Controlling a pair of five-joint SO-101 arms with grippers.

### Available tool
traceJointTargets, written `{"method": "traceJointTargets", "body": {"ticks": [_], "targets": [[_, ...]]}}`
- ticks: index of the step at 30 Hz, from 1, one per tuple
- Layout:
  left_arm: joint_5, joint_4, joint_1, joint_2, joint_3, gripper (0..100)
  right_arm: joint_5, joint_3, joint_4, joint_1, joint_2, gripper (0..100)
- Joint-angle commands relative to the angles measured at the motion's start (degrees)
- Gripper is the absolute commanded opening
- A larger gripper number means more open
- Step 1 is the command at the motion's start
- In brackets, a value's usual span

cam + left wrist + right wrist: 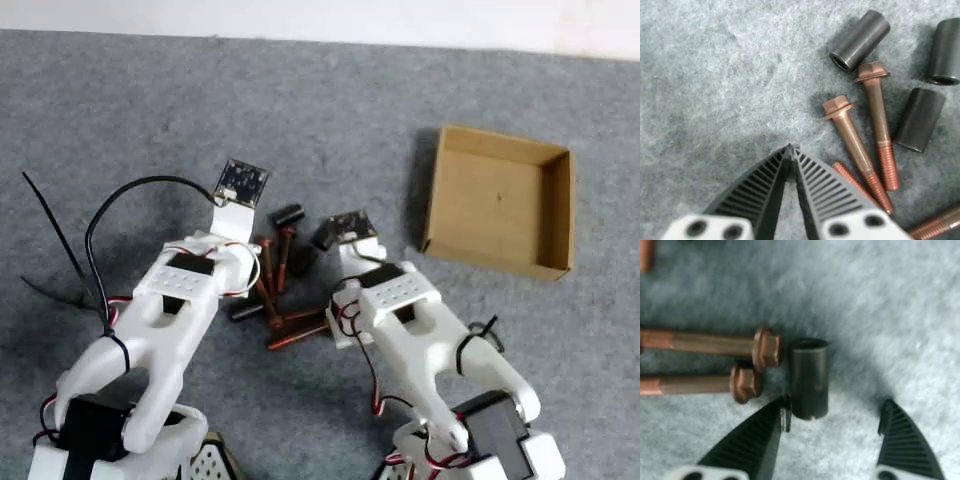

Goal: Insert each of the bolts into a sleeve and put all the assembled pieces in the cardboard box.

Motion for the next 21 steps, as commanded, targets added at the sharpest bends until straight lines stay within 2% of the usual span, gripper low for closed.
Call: {"method": "traceJointTargets", "body": {"ticks": [1, 7, 12, 15, 21], "targets": [[0.1, -1.1, 0.6, -0.2, -2.6, 1, 0.3, -2.9, -3.5, 3.7, 1.8, 26.6], [0.1, -1.1, 0.6, -0.2, -2.6, 1, 6.3, -3.2, -4.8, 4.2, 1.8, 26.6], [0.1, -1.1, 0.6, -0.2, -2.6, 1, 6.3, -3.4, -5.0, 3.3, 1.8, 26.6], [0.1, -1.1, 0.6, -0.2, -2.6, 1, 6.3, -3.3, -8.6, 3.2, 1.8, 26.6], [0.1, -1.1, 0.6, -0.2, -2.6, 1, 6.4, -3.3, -10.2, -0.7, 2.2, 26.6]]}}
